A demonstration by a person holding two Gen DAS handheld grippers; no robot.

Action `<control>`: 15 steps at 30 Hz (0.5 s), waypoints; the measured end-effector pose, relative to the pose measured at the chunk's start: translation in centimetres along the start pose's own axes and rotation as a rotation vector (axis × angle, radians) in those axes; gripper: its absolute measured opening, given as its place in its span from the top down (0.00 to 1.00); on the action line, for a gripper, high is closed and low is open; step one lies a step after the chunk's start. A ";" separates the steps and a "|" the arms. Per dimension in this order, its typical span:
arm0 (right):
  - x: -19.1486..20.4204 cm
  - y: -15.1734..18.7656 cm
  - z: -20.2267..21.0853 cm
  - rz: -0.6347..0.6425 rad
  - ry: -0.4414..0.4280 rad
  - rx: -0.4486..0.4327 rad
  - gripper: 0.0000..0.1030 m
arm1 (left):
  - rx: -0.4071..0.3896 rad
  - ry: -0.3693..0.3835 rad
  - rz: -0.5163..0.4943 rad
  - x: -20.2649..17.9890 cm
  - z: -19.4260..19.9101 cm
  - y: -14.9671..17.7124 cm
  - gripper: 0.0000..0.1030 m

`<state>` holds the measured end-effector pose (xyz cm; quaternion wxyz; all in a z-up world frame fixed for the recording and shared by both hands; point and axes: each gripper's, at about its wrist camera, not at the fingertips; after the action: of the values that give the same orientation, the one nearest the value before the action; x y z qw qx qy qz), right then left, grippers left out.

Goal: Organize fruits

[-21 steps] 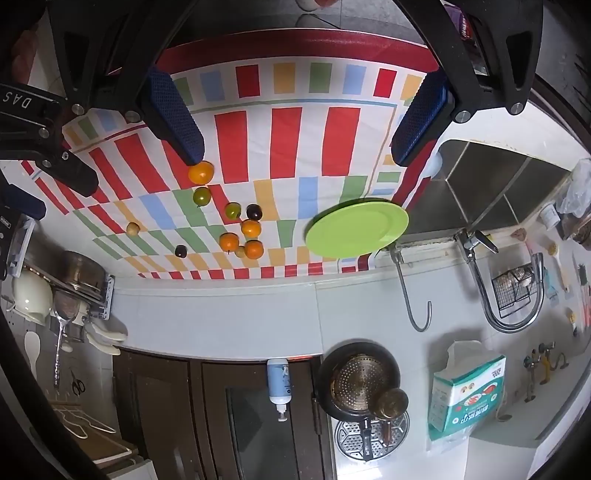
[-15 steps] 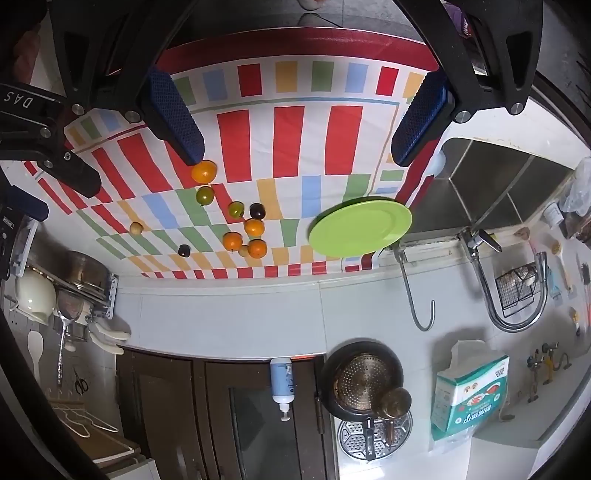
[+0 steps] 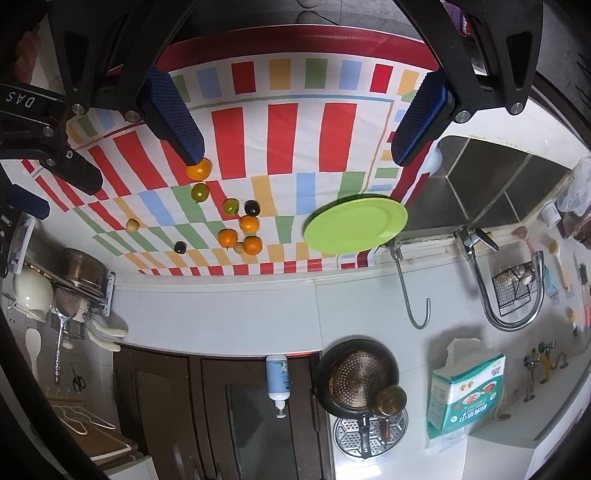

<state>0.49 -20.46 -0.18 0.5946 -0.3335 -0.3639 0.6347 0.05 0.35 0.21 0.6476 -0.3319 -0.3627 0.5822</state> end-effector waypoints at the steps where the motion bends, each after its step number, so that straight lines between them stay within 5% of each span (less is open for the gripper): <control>1: 0.0 -0.1 0.0 0.000 -0.001 0.002 0.01 | 0.000 -0.001 0.000 0.0 0.0 0.0 0.00; 15: 0.4 0.0 -0.4 0.002 -0.002 0.001 0.01 | -0.003 -0.003 0.005 0.3 0.1 -0.2 0.00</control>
<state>0.80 -20.06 -0.37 0.5939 -0.3328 -0.3638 0.6358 0.06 0.62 0.52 0.6451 -0.3331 -0.3637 0.5837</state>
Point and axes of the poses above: each gripper's, at about its wrist camera, not at the fingertips, and z roughly against the way its jaws point, x to its left, y to its underside, and after that the axes turned 1 degree about x, right-handed
